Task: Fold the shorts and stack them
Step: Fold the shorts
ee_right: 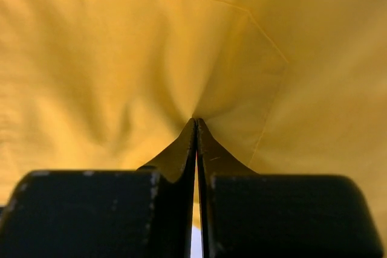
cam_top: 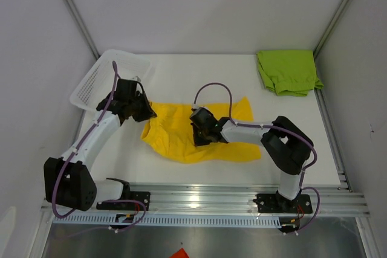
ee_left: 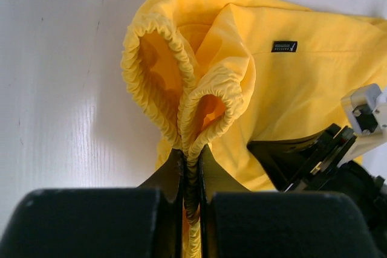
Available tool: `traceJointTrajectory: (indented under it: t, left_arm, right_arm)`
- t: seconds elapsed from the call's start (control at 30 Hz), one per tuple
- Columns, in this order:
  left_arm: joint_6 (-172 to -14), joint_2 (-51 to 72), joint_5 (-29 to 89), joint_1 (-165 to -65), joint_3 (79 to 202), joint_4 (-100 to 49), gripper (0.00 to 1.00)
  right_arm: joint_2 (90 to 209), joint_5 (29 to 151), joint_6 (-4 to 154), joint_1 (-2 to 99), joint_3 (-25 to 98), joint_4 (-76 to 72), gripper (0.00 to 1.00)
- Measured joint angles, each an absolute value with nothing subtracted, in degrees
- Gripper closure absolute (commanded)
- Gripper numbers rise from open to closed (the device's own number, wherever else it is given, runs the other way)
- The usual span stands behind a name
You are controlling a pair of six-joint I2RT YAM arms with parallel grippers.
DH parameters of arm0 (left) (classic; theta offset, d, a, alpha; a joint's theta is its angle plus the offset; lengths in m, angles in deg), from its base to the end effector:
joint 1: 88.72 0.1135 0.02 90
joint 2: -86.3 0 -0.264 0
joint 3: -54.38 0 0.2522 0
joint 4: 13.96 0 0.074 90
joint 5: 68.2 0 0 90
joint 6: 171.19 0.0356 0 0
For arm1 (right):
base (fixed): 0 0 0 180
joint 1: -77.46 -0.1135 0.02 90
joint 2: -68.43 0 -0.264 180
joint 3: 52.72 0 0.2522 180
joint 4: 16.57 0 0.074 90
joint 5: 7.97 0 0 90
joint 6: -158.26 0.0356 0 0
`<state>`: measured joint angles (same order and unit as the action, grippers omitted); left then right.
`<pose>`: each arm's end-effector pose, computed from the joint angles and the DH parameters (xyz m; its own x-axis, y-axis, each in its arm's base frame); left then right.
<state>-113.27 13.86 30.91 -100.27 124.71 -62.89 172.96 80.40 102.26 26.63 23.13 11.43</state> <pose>0.2546 -0.0578 0.2710 -0.8023 -0.3713 -0.4674 -0.1545 0.8855 -0.4383 0.2330 0.2844 0.1564 -0.8654 -0.1772 -0.4687 -0.3392 0.8957 0.2875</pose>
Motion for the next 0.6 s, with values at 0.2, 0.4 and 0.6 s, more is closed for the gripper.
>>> traceJointTrajectory:
  t: [0.2, 0.4, 0.6]
  left_arm:
    - [-113.00, 13.29, 29.46, -100.14, 127.86, -66.52, 1.00]
    - [-113.16, 15.63, 29.62, -100.14, 129.94, -69.32, 1.00]
    - [-114.07, 17.70, 31.65, -100.21, 132.87, -71.20, 1.00]
  right_arm:
    - [179.41, 79.83, 104.71, 19.79, 30.36, 8.66, 1.00]
    - [183.01, 81.61, 106.06, 17.45, 34.10, 6.21, 1.00]
    - [183.52, 82.74, 106.76, 17.58, 34.58, 5.71, 1.00]
